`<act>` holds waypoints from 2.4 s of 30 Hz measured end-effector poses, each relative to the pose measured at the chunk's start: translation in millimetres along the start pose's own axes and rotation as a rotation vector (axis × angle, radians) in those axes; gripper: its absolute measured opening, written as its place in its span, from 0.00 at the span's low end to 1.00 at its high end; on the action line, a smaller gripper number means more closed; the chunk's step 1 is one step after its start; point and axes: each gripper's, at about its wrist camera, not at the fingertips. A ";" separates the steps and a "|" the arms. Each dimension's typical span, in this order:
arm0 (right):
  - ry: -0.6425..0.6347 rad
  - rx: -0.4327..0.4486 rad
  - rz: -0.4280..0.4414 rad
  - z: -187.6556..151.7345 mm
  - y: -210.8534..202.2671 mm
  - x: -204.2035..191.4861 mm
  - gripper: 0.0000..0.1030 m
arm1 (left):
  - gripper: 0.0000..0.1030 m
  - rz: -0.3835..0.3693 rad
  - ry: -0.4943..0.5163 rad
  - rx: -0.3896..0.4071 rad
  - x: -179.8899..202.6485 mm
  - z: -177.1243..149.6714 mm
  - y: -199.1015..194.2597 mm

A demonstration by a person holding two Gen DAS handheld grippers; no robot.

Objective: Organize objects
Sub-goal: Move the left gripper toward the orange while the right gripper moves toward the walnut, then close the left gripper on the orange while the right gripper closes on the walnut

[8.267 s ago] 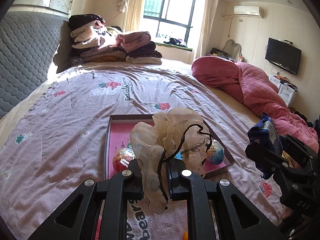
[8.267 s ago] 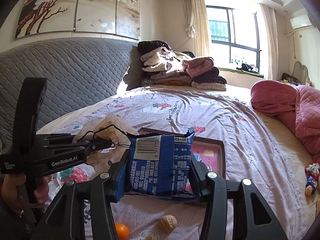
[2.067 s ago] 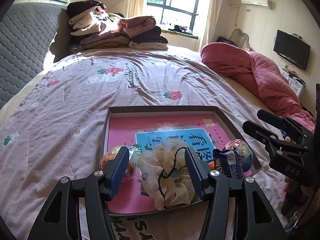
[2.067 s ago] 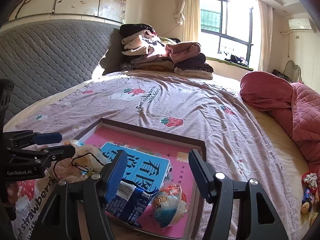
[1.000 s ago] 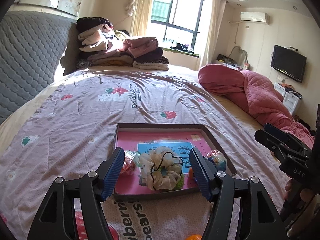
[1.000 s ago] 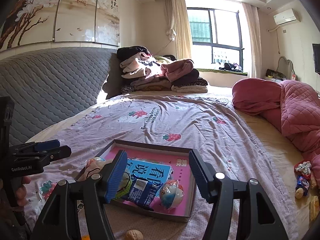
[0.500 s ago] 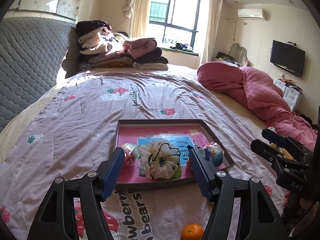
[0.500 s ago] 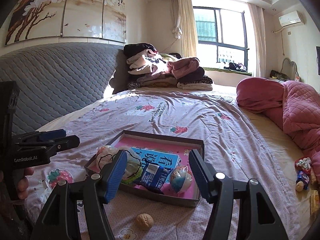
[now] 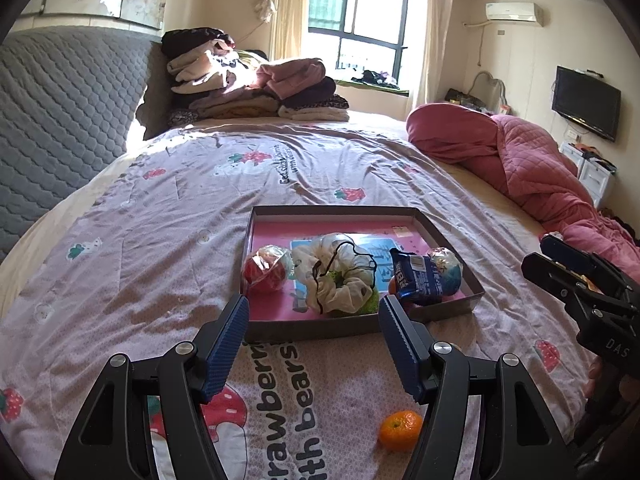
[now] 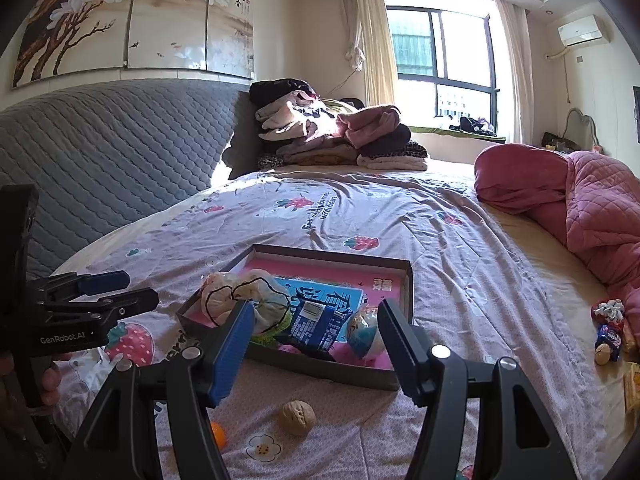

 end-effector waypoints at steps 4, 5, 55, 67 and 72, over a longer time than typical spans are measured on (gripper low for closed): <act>-0.004 -0.008 -0.002 -4.7 -0.8 -1.1 0.62 | 0.67 0.014 0.002 -0.004 0.3 -6.8 -4.0; -0.002 -0.011 -0.004 -6.3 -1.4 -1.0 0.62 | 0.67 0.013 0.005 -0.007 0.8 -8.4 -4.7; -0.057 -0.206 0.026 -65.7 24.8 -16.9 0.62 | 0.67 -0.077 0.153 -0.246 62.1 -102.0 24.1; -0.056 -0.256 0.043 -78.3 48.5 -14.9 0.62 | 0.67 -0.083 0.144 -0.268 64.3 -105.8 39.9; -0.061 -0.256 0.057 -78.5 54.7 -15.5 0.62 | 0.67 -0.078 0.146 -0.270 66.3 -106.7 47.0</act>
Point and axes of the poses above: each gripper's, at about its wrist camera, not at the fingertips, and y roughly the way its jaws point, x to its right, z to its top, and after that the axes turned 2 degrees about -x, right-handed
